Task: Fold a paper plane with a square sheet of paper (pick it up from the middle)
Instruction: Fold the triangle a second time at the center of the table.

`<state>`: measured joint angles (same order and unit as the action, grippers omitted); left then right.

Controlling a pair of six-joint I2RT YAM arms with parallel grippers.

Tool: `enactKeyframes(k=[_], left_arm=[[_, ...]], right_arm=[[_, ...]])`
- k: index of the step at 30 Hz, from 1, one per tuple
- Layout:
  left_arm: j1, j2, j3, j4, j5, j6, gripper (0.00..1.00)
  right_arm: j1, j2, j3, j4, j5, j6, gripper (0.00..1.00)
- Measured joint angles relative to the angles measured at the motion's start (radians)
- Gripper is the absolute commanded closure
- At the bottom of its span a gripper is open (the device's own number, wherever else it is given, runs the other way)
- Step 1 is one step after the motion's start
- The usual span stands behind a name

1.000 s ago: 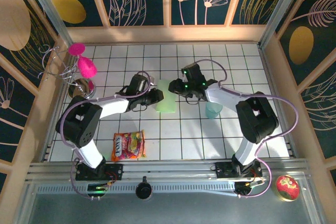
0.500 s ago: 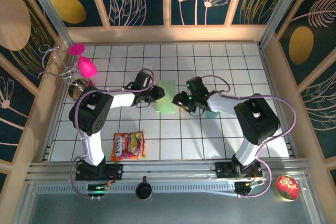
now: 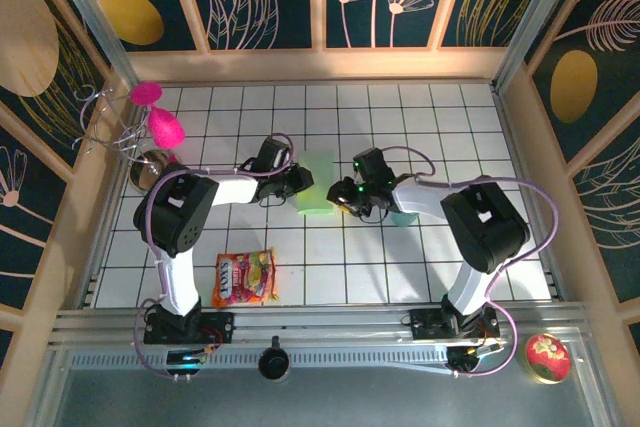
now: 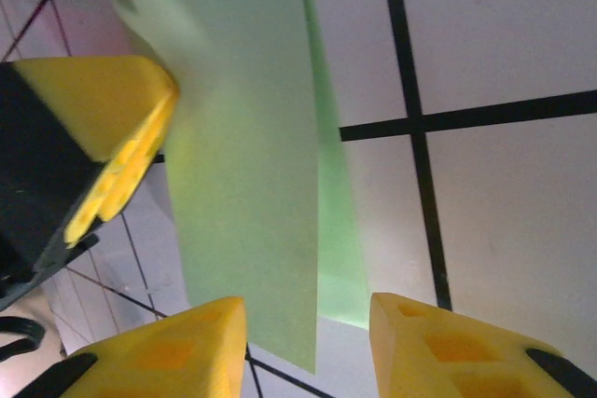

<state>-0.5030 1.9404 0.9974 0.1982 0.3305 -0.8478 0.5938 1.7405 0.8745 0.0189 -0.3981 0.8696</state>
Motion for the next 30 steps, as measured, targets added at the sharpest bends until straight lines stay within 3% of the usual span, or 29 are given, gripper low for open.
enactKeyframes(k=[19,30], left_arm=[[0.0,0.0,-0.002,0.002,0.001,-0.003,0.77],[0.0,-0.016,-0.004,0.0,0.0,0.002,0.76]], right_arm=[[0.01,0.028,0.0,0.074,-0.045,0.005,0.77],[0.01,0.028,0.0,0.087,-0.045,0.02,0.94]])
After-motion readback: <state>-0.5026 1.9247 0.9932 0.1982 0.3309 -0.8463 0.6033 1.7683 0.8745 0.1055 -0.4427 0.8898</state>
